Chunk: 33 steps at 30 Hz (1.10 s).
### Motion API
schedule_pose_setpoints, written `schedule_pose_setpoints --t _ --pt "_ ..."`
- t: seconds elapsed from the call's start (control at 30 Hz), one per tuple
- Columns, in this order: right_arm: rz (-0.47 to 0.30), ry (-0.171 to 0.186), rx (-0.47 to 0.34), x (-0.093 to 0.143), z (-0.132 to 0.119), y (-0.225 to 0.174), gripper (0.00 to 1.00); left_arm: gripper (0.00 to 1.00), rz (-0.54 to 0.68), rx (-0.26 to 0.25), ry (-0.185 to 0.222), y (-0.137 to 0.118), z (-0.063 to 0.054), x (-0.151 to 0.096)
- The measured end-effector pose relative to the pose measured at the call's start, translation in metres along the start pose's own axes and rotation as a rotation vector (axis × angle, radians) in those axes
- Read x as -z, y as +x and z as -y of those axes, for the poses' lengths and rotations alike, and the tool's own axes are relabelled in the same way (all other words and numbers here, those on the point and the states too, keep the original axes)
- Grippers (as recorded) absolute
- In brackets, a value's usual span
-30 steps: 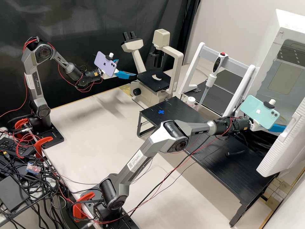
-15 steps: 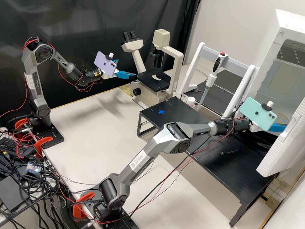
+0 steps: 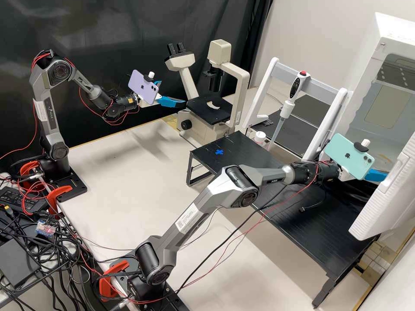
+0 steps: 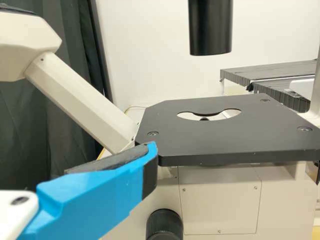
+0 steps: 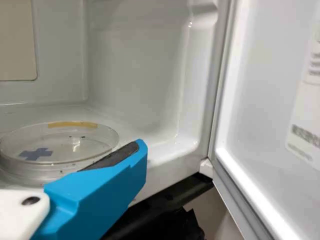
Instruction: Move the petri dish to the incubator
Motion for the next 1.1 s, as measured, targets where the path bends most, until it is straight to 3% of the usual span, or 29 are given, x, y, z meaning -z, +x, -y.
schedule_pose_setpoints --t 0.2,0.23,0.4,0.57,0.7,0.77,0.87,1.1 --pt "-0.022 0.011 -0.039 -0.005 -0.006 -0.015 1.0 1.0 0.0 0.0 0.0 0.0 0.0 0.0" --pt "-0.035 -0.002 -0.055 -0.008 -0.009 -0.022 1.0 1.0 0.0 0.0 0.0 0.0 0.0 0.0" --pt "-0.083 0.017 -0.089 -0.023 -0.017 -0.051 1.0 1.0 0.0 0.0 0.0 0.0 0.0 0.0" --pt "-0.167 0.004 -0.098 -0.042 -0.026 -0.112 1.0 1.0 0.0 0.0 0.0 0.0 0.0 0.0" --pt "-0.249 0.066 -0.125 -0.056 -0.024 -0.16 1.0 1.0 0.0 0.0 0.0 0.0 0.0 0.0" --pt "-0.312 0.08 -0.138 -0.059 -0.021 -0.188 1.0 1.0 0.0 0.0 0.0 0.0 0.0 0.0" --pt "-0.407 0.083 -0.149 -0.061 -0.015 -0.227 1.0 1.0 0.0 0.0 0.0 0.0 0.0 0.0" --pt "-0.477 0.063 -0.11 -0.059 0.012 -0.306 1.0 1.0 0.0 0.0 0.0 0.0 0.0 0.0"
